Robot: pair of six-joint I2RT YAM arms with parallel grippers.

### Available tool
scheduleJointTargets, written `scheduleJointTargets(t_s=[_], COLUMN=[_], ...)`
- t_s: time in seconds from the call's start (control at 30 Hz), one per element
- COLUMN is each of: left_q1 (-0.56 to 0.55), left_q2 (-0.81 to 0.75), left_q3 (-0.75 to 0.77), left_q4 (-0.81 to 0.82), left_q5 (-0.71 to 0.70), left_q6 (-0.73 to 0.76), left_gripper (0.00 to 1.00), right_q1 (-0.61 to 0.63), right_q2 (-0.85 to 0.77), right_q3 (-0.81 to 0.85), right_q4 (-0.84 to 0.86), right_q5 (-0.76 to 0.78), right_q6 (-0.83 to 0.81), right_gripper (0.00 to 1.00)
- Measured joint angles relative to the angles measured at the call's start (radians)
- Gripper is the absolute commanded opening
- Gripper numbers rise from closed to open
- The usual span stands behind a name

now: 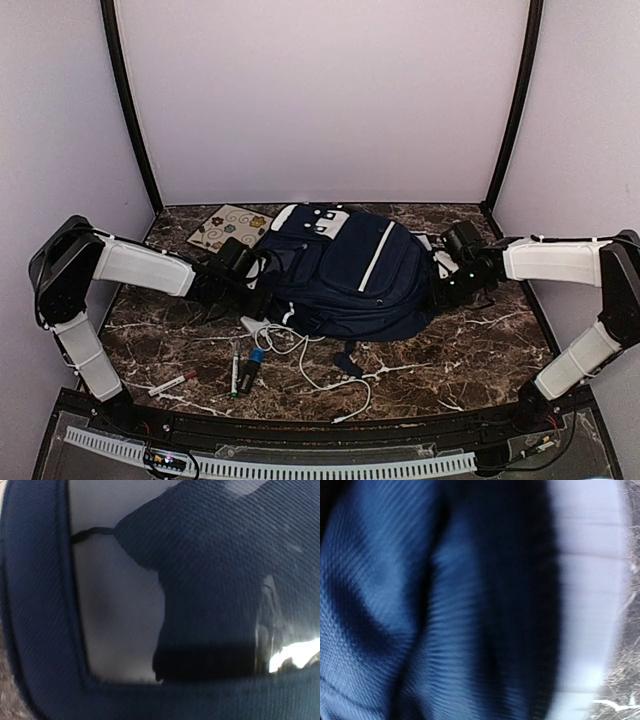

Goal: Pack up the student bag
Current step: Zip the student bag into the largest pocket of the bag.

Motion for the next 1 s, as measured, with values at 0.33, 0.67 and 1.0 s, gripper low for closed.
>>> scheduleJointTargets(t_s=[0.33, 0.67, 1.0], left_q1=[0.076, 0.188, 0.02], left_q2=[0.186, 0.185, -0.341], left_q3=[0.235, 0.345, -0.13], left_q4=[0.014, 0.195, 0.556], left_q5=[-0.063, 0.03, 0.281], left_q6=[0.135, 0.203, 0.294], left_gripper=[0.74, 0.77, 0.51], right_q1=[0.215, 0.48, 0.476], right_q2=[0.013, 0.243, 0.259], right_q3=[-0.048, 0.154, 0.178], right_q4=[0.09, 0.226, 0.284], right_q5=[0.084, -0.04, -0.172], right_q6=[0.197, 0.399, 0.377], right_gripper=[0.0, 0.0, 0.0])
